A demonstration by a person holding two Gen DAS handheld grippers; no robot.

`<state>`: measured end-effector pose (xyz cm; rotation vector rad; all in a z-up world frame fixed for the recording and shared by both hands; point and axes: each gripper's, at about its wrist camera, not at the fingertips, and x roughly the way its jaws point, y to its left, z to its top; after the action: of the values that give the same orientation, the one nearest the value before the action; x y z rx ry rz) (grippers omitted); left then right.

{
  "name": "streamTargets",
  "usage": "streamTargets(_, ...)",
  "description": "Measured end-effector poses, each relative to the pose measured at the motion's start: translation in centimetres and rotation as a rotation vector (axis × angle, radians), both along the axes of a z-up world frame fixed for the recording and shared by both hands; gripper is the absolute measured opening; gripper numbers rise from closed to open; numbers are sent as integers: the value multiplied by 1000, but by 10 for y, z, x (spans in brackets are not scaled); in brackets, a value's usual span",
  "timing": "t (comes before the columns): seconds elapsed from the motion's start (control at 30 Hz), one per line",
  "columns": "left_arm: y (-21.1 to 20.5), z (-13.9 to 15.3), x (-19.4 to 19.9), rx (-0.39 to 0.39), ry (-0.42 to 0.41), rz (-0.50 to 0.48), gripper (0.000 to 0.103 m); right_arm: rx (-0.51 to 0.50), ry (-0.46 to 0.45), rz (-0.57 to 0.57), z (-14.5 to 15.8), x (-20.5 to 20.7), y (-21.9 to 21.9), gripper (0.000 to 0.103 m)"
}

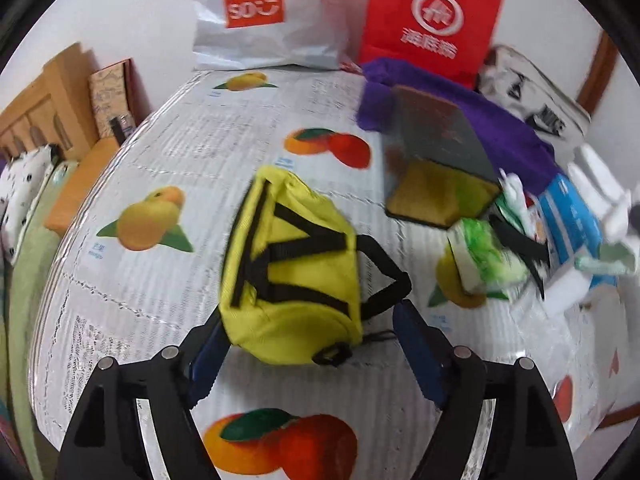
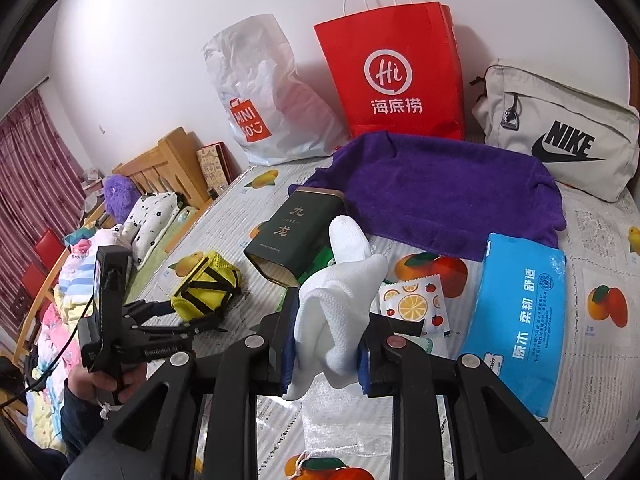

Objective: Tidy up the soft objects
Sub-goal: 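Carry the yellow pouch and white sock toward the purple towel with both tools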

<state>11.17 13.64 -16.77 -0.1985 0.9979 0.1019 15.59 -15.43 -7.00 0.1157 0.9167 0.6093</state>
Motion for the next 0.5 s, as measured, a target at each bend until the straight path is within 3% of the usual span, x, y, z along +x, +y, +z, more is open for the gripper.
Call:
streamTargets(0.1,9,-2,5,-55,-8,19,78,-2,7,6,-2,2,2,25)
streamTargets(0.2,9,-8,11,-37,4,23,76,-10,12,7,-4,2,3,25)
streamTargets(0.37,6,-8,15,-10,-10,-3,56,-12,22,-1,-6,4,0,25)
streamTargets(0.5,6,-3,13,-12,-24,-33,55,-9,25,0,-6,5,1,25)
